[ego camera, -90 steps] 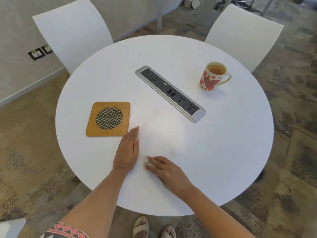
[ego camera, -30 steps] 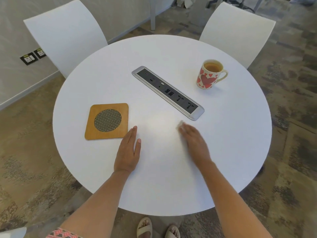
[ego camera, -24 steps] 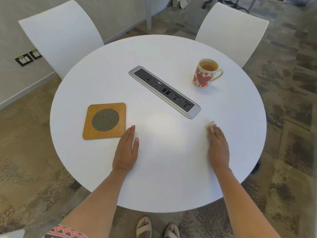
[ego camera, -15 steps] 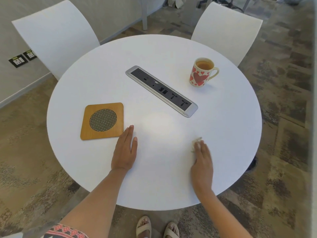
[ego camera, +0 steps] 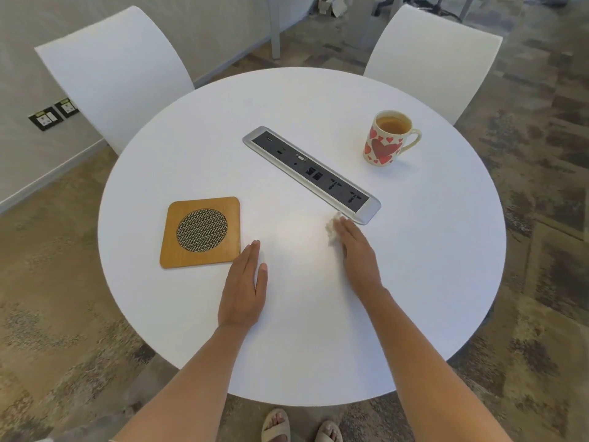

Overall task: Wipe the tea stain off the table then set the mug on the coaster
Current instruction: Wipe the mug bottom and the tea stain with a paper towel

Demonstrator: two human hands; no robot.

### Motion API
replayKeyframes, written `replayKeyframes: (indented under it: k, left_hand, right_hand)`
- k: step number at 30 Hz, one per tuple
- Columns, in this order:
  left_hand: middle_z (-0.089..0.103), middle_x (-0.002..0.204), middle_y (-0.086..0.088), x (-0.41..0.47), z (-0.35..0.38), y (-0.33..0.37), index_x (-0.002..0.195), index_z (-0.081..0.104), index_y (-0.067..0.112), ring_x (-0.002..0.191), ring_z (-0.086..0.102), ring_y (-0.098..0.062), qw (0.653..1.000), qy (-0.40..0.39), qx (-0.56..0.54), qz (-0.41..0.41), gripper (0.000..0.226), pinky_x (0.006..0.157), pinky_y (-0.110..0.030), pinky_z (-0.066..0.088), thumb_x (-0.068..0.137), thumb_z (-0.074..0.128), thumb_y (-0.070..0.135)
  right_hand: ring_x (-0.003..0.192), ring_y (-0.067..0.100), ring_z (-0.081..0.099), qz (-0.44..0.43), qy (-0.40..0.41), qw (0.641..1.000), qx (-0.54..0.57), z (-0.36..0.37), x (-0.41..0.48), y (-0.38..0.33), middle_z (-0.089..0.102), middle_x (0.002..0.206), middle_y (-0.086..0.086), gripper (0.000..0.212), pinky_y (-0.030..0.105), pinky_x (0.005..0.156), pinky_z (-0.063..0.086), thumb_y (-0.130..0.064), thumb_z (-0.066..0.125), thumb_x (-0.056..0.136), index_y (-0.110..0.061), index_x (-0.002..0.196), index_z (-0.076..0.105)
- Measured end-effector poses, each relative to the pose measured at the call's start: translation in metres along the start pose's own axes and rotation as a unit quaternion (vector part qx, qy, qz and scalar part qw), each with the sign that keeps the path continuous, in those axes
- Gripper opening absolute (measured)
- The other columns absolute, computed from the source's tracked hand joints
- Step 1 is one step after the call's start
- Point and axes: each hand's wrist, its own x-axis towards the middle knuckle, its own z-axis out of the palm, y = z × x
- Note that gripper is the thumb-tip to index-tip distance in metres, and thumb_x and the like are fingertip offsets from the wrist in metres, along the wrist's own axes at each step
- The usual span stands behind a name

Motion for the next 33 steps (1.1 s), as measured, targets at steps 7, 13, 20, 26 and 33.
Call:
replayKeyframes:
  k: [7,13,20,26,33]
  left_hand:
    - [0.026,0.147,0.018,0.002,0.000,0.000,0.148,0.027,0.021,0.136,0.014,0.009,1.000,0.003,0.001,0.010,0.061,0.109,-0.005,0.003,0.093,0.017,0.047]
    - [0.020,0.153,0.016,0.002,-0.001,-0.001,0.149,0.022,0.020,0.141,0.012,0.005,1.000,0.003,-0.026,0.015,0.061,0.115,-0.016,0.010,0.094,0.019,0.046]
    - [0.022,0.152,0.012,0.003,-0.003,0.001,0.147,0.025,0.015,0.142,0.013,0.001,0.998,0.020,-0.061,0.027,0.062,0.112,-0.009,0.008,0.094,0.023,0.047]
    - [0.025,0.151,0.012,0.001,-0.004,0.000,0.147,0.028,0.017,0.141,0.016,0.000,0.998,0.019,-0.055,0.031,0.061,0.112,-0.009,0.009,0.094,0.022,0.046]
    - [0.026,0.148,0.015,-0.001,-0.005,0.001,0.147,0.030,0.017,0.137,0.017,0.005,0.999,0.010,-0.038,0.034,0.062,0.109,-0.005,0.007,0.093,0.020,0.047]
  right_hand:
    - [0.142,0.017,0.023,0.016,0.016,0.998,0.051,0.031,0.047,-0.054,0.030,0.153,0.005,0.049,0.021,0.115,0.012,0.004,0.032,0.097,-0.009,0.145,0.034]
    - [0.130,-0.002,0.036,-0.098,-0.090,0.989,0.067,0.036,0.035,-0.079,0.047,0.139,-0.013,0.038,0.003,0.098,0.023,-0.025,0.046,0.098,-0.024,0.136,0.050]
    - [0.137,0.019,0.035,-0.251,-0.179,0.947,0.089,0.037,-0.018,-0.066,0.044,0.145,0.009,0.049,0.021,0.112,0.025,0.010,0.043,0.089,-0.006,0.136,0.049]
    - [0.133,0.021,0.041,-0.297,-0.236,0.920,0.099,0.030,-0.055,-0.066,0.053,0.137,0.012,0.052,0.024,0.107,0.032,0.017,0.049,0.080,-0.003,0.128,0.056]
    - [0.130,0.014,0.046,-0.345,-0.211,0.914,0.035,0.016,-0.092,-0.048,0.060,0.132,-0.001,0.042,0.023,0.099,0.040,-0.010,0.044,0.088,-0.012,0.127,0.059]
